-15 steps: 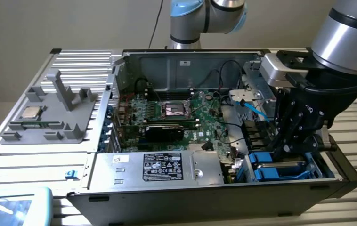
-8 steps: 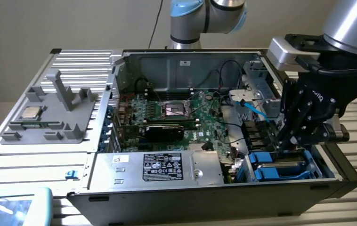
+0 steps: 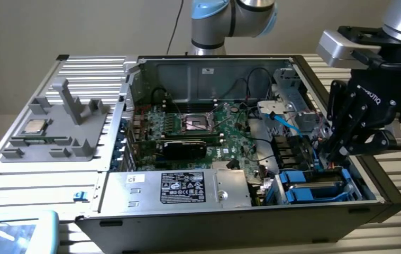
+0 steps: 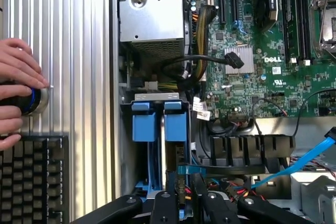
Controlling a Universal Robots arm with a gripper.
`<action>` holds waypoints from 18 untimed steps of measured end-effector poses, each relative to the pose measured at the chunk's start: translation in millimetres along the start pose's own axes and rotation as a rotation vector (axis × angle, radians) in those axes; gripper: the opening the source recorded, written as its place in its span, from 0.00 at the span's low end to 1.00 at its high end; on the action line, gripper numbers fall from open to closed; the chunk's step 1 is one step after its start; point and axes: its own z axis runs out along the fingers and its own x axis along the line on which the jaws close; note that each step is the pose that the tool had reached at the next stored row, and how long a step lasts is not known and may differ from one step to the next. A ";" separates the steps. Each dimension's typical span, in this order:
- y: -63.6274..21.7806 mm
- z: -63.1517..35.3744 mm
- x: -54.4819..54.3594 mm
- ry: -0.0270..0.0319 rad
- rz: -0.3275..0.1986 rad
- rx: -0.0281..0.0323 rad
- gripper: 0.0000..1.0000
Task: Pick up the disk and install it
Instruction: 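Insert the second disk wire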
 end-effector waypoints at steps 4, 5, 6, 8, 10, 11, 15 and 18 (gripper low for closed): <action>-1.1 -0.7 -3.2 0.0005 0.000 -0.0008 0.24; -1.1 -0.7 -3.2 0.0006 0.000 -0.0008 0.24; -1.1 -0.7 -3.2 0.0007 -0.001 -0.0007 0.24; -1.2 -0.7 -3.2 0.0010 -0.003 -0.0005 0.24; -1.2 -0.7 -3.2 0.0013 -0.006 -0.0003 0.24; -1.2 -0.7 -3.2 0.0014 -0.006 -0.0003 0.24; -1.2 -0.7 -3.2 0.0015 -0.006 -0.0003 0.24; -1.2 -0.7 -3.2 0.0014 -0.006 -0.0003 0.24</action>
